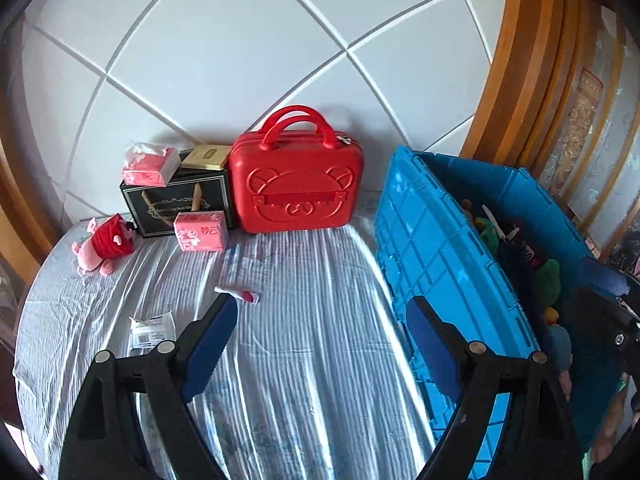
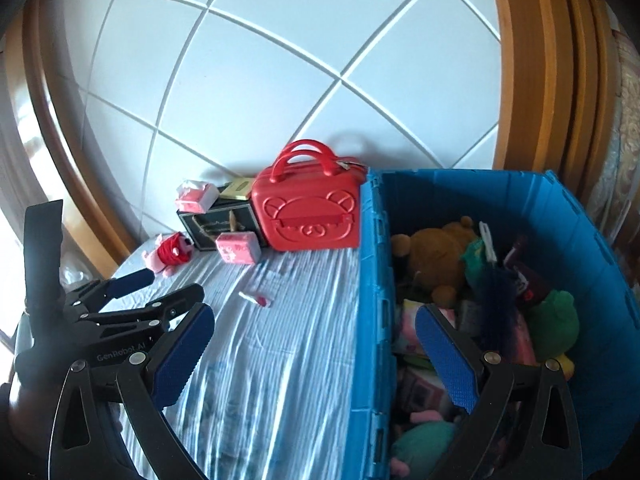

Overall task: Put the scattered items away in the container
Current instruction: 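Withdraw both open tools from the bin toward the bed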

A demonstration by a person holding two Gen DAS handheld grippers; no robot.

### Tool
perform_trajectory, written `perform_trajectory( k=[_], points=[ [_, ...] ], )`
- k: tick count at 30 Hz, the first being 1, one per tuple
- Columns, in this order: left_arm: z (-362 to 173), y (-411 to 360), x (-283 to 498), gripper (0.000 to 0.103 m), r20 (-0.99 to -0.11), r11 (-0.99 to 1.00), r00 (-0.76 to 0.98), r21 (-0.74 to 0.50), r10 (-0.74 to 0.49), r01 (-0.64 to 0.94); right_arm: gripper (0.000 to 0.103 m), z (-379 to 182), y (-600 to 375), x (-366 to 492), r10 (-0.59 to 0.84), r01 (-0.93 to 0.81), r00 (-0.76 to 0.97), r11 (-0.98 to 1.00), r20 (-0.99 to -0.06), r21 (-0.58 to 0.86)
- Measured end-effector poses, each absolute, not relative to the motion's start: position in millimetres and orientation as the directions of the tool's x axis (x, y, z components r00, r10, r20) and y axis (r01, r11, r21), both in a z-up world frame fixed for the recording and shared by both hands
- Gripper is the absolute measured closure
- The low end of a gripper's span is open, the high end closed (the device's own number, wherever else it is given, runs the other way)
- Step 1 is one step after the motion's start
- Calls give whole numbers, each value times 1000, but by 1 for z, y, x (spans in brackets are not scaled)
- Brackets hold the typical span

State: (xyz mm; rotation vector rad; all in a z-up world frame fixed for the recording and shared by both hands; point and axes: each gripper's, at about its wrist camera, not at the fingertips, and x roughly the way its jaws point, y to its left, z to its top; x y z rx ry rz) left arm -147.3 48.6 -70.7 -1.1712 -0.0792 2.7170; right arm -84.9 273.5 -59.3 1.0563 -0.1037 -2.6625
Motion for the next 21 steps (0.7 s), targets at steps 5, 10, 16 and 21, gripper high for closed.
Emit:
perform_trajectory(
  k=[5, 10, 16, 21],
  points=[
    [-92, 6, -152, 16, -740, -990, -658, -106, 141, -93, 1, -76, 229, -101, -302, 270, -661, -950, -687, 158],
    [-123, -38, -159, 16, -768, -997, -636, -67, 78, -41, 1, -101, 186, -119, -319, 306, -622, -939, -715, 153],
    [-169, -95, -172, 16, -797, -1000, -604, -8, 1, 9, 1, -144, 136, -147, -334, 344, -569, -927, -751, 151],
    [-209, -144, -187, 16, -820, -999, -571, 26, -47, 44, 1, -186, 97, -170, -333, 363, -526, -920, -782, 147]
  ],
)
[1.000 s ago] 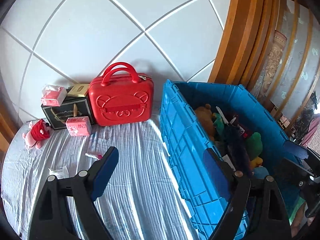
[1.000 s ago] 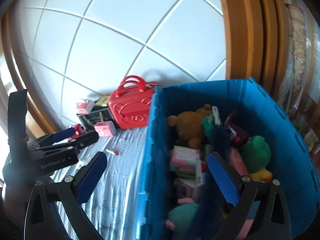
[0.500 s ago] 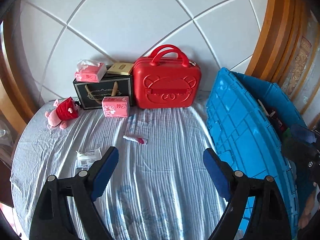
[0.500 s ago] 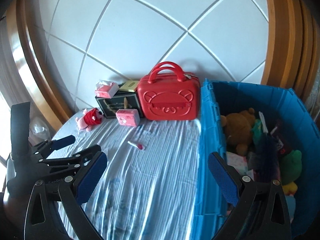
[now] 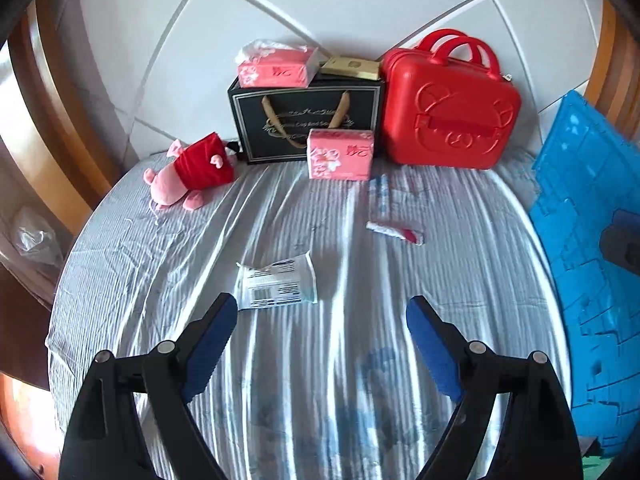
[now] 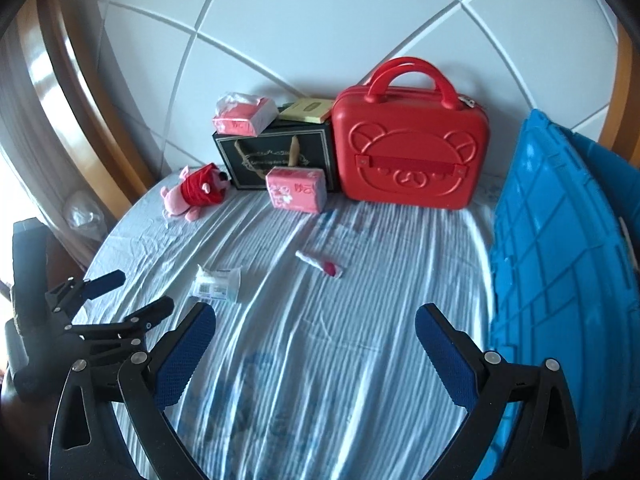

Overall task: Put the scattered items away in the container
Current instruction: 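Withdraw both open tools from the bin toward the bed, then grasp the white wipes pack with the left tool while the right tool grasps the toothpaste tube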

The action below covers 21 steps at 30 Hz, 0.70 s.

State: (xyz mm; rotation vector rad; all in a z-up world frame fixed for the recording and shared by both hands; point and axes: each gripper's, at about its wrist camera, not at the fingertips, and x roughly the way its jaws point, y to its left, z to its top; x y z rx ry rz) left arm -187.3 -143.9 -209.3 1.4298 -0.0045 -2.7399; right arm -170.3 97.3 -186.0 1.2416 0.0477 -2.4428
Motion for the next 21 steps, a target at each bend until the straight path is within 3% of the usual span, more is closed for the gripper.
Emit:
perform_trajectory(
  k=[6, 13, 21],
  points=[
    [-261, -180, -214, 16, -827, -998, -562, 45, -12, -45, 3, -243, 55, -204, -322, 392, -483, -911, -814, 128],
    [-317, -191, -253, 16, -839, -952, -543, 144, 27, -270, 3, -320, 24, -240, -305, 394, -413, -909, -858, 134],
    [-376, -199, -286, 16, -854, -864, -508, 170, 110, -474, 4, -399, 2, -293, -232, 413, -382, -909, -895, 60]
  ],
)
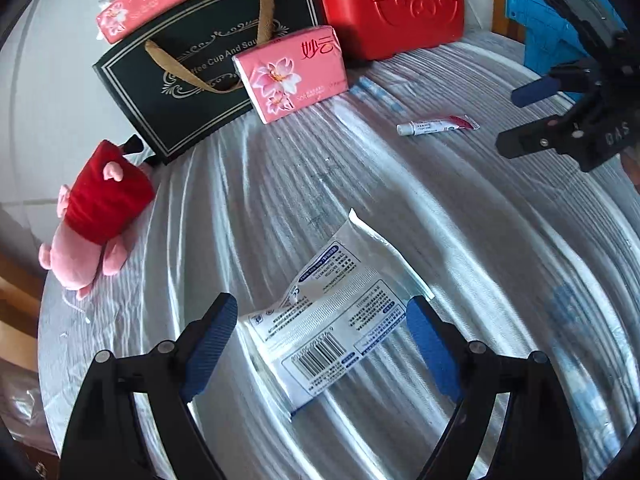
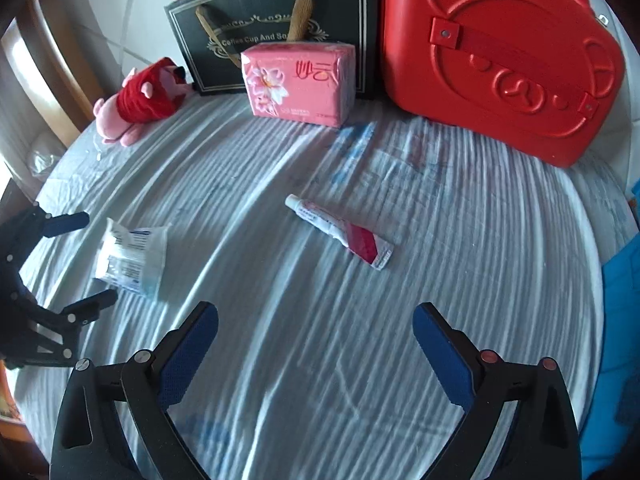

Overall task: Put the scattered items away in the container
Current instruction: 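Grasp the white wipes pack with the left tool while the right tool grasps the toothpaste tube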

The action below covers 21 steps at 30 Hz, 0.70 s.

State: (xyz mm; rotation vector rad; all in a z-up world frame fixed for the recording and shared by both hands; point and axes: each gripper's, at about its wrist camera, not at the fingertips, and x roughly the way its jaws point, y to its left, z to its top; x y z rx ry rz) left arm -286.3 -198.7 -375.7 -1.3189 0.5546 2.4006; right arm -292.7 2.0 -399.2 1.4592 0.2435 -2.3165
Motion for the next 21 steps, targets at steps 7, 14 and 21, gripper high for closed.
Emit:
perform_trajectory(
  k=[7, 14, 21],
  points=[
    [-403, -205, -296, 13, -848, -839, -486, 99, 210, -535, 16, -436, -16, -341, -223, 480, -402, -877, -888, 4],
    [-408, -211, -304, 25, -849, -861, -447, -17, 280, -508, 63, -435, -30, -348, -269, 563, -409, -827, -872, -9],
    [-402, -212, -297, 49, -843, -879, -459, -33, 280, -476, 86, -429, -31, -337, -304, 568, -375, -822, -876, 43]
  ],
)
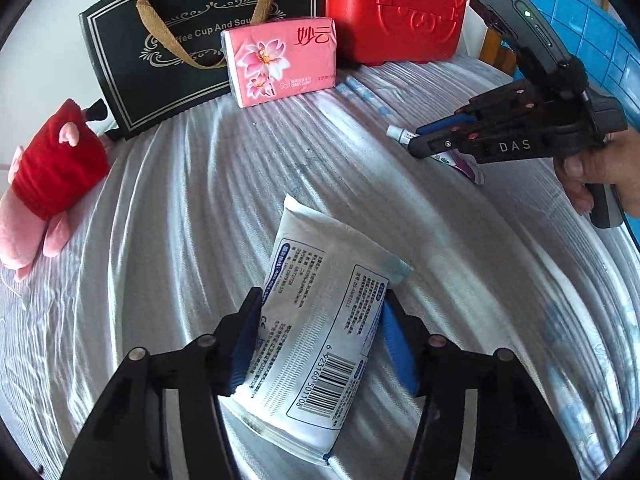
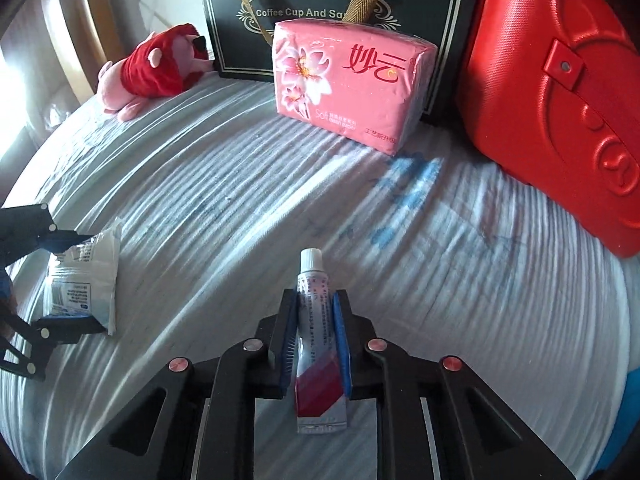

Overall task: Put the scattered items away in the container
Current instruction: 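Grasp the white wipes pack with the left tool while the right tool grasps the toothpaste tube, then carry the wipes pack with the left tool while the right tool carries the toothpaste to the bin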

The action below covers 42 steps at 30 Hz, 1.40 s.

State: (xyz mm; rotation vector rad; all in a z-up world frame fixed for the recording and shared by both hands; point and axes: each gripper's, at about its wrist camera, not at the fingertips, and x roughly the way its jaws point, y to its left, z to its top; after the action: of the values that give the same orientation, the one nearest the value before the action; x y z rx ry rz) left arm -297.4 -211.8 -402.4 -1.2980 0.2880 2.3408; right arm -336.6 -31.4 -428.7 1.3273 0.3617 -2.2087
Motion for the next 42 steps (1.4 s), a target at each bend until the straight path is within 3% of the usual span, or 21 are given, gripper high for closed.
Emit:
perform_trajectory(
  k=[17, 42],
  points=[
    [-365, -208, -248, 54, -866, -941, -457, -42, 201, -335, 86, -382, -11, -268, -346, 484, -322, -860, -881, 160],
    [-228, -174, -161, 54, -852, -989, -521, 31, 48, -143, 86, -237, 15, -148, -393, 488, -326, -849, -860, 204]
  ],
)
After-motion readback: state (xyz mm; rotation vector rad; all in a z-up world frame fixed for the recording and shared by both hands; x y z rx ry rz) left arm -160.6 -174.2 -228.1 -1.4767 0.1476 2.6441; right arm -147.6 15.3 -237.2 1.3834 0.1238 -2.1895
